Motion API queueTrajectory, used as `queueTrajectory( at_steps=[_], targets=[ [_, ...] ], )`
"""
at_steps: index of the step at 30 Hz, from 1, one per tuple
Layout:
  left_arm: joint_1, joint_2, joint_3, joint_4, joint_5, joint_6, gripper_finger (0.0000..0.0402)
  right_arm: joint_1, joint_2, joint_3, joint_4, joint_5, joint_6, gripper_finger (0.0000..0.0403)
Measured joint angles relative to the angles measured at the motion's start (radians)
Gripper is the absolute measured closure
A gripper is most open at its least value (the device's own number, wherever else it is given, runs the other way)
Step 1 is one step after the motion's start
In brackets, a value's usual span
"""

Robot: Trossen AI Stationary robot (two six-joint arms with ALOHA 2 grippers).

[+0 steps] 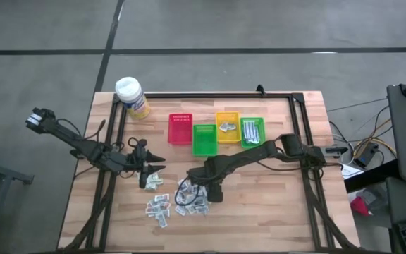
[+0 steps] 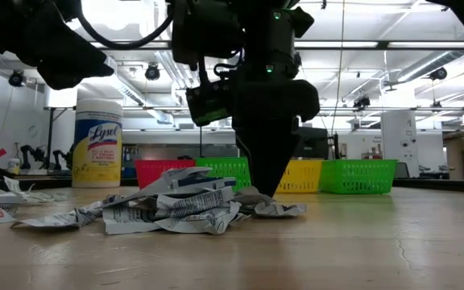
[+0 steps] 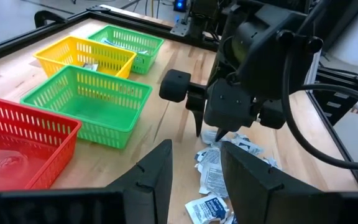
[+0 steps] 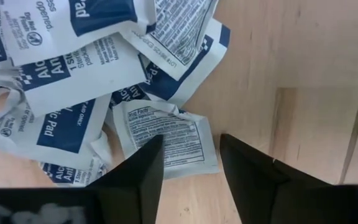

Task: Pick & Place First Aid Supplies
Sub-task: Put the alcohol pad into the yellow basket

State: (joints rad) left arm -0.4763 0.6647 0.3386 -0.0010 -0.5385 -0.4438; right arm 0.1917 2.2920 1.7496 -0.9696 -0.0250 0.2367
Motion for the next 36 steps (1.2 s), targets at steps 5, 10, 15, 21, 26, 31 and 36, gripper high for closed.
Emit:
queueTrajectory(
  at_steps=[5, 10, 15, 21, 26, 31, 36],
  targets=[
    [0.0, 0.0, 0.0, 0.0, 0.002, -0.003, 0.0271, 0.0, -0.002, 0.0, -0.002, -0.001, 0.0, 0.0276],
    [0.0, 0.0, 0.0, 0.0, 0.002, -0.003, 0.0271, 0.0, -0.014, -0.003, -0.003, -0.001, 0.0, 0.0295],
    [0.0, 0.0, 0.0, 0.0, 0.003, -0.004, 0.0271, -0.001, -0.023, -0.004, -0.005, 0.0, 0.0, 0.031],
    [0.0, 0.0, 0.0, 0.0, 0.003, -0.006, 0.0271, -0.001, -0.024, -0.005, -0.011, 0.0, 0.0, 0.0328],
    [0.0, 0.0, 0.0, 0.0, 0.003, -0.006, 0.0271, -0.001, -0.024, -0.005, -0.014, 0.0, 0.0, 0.0334],
    [0.0, 0.0, 0.0, 0.0, 0.003, -0.006, 0.0271, -0.002, -0.025, -0.005, -0.017, 0.0, 0.0, 0.0332],
    [0.0, 0.0, 0.0, 0.0, 0.003, -0.005, 0.0271, -0.002, -0.025, -0.005, -0.025, -0.001, -0.001, 0.0332]
  ],
)
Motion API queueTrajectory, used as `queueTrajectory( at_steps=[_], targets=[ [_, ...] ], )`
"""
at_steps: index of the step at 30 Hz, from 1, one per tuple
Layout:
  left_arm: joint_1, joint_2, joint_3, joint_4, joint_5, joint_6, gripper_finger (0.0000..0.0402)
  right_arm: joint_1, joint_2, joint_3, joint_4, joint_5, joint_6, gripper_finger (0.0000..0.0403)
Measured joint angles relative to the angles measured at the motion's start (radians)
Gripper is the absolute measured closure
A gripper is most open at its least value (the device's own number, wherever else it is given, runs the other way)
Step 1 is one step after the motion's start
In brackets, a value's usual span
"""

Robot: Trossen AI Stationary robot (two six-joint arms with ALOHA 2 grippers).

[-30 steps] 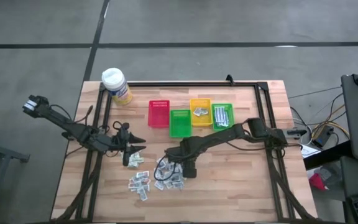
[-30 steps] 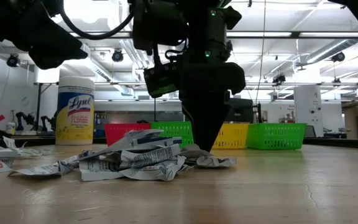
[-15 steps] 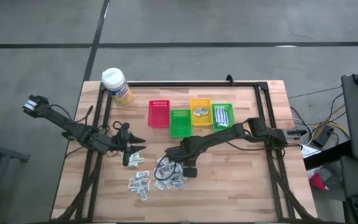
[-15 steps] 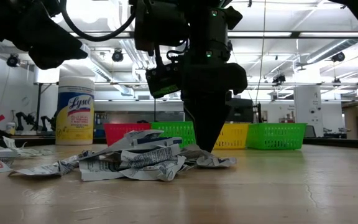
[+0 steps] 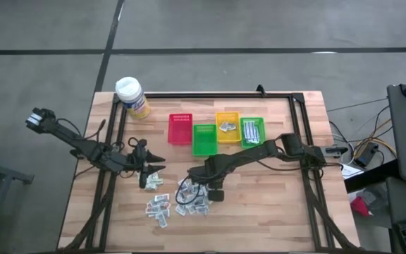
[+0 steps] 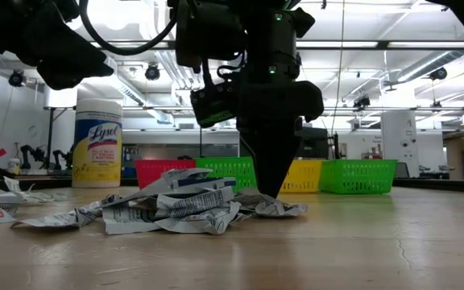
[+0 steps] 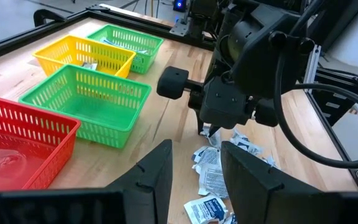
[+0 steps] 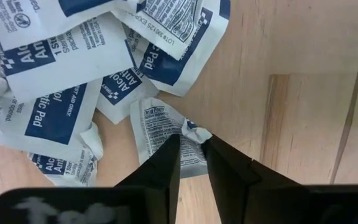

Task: Pick & Place First Aid Supplies
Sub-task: Put the alcohol pad into the yellow basket

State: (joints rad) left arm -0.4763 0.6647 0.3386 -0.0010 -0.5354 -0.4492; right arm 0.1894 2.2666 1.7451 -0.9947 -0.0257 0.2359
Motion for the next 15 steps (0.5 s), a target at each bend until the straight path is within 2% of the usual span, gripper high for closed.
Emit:
queueTrajectory(
  at_steps=[15],
  targets=[
    [0.0, 0.0, 0.0, 0.0, 0.0, 0.002, 0.0271, -0.007, -0.055, -0.004, -0.105, -0.001, -0.004, 0.0342]
  ],
)
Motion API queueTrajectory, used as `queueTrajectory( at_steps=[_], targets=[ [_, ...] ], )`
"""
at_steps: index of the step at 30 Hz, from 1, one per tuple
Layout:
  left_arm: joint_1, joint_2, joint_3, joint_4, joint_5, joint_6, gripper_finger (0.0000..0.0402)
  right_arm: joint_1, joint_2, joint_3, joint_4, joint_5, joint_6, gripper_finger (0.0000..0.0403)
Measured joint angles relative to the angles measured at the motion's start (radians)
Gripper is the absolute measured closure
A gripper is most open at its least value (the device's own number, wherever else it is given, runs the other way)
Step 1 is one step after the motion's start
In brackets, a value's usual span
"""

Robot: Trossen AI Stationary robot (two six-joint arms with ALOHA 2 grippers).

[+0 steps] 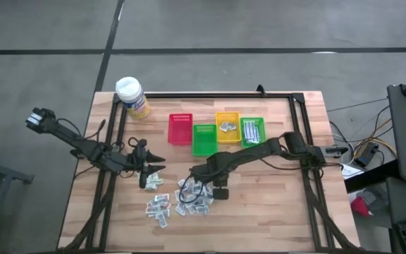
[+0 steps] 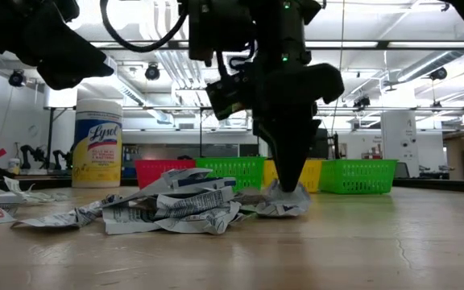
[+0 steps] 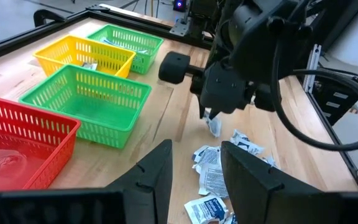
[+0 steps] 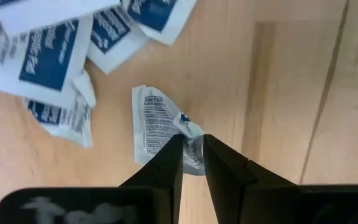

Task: Pick & Place First Aid Supplies
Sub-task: Put the alcohol pad into the yellow basket

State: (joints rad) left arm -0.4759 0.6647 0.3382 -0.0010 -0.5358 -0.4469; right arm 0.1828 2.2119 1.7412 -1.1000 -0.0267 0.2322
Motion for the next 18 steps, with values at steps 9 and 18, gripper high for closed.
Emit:
queueTrajectory(
  at_steps=[9, 18],
  targets=[
    [0.0, 0.0, 0.0, 0.001, 0.0, 0.001, 0.0271, -0.006, -0.018, 0.002, 0.002, 0.0, -0.004, 0.0355],
    [0.0, 0.0, 0.0, 0.001, 0.0, 0.0, 0.0271, -0.028, -0.051, 0.002, -0.088, 0.001, -0.007, 0.037]
  ],
)
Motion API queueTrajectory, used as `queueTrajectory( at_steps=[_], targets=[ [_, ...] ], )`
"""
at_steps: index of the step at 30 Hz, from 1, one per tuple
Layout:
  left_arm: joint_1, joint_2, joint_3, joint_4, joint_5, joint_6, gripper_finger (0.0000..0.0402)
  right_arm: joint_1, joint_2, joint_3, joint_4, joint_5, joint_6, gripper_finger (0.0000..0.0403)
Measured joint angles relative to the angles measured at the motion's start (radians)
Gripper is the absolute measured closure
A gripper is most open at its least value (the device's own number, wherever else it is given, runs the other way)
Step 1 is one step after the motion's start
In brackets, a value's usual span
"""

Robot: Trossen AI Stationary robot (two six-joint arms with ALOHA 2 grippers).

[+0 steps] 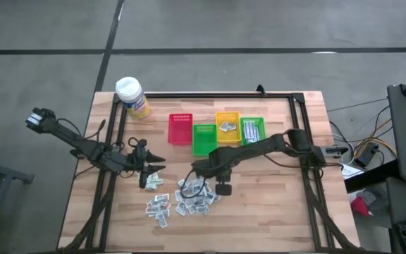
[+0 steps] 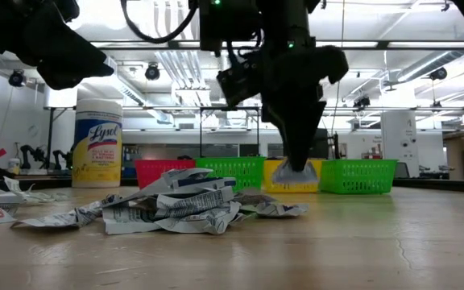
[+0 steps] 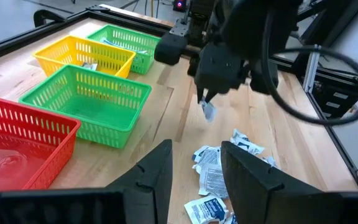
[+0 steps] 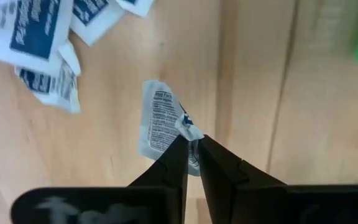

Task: Pick & Place First Aid Supplies
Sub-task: Put the alcohol pad into the yellow basket

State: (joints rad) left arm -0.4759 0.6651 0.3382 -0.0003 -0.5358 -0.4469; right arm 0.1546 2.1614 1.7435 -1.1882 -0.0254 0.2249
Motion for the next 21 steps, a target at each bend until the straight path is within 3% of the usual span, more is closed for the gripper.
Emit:
queueTrajectory(
  at_steps=[10, 21],
  targets=[
    [0.0, 0.0, 0.0, 0.0, 0.0, 0.0, 0.0271, -0.047, -0.117, 0.001, -0.042, 0.008, 0.001, 0.0376],
    [0.0, 0.0, 0.0, 0.0, 0.0, 0.0, 0.0271, -0.157, -0.314, 0.001, -0.049, 0.217, 0.0, 0.0376]
  ],
)
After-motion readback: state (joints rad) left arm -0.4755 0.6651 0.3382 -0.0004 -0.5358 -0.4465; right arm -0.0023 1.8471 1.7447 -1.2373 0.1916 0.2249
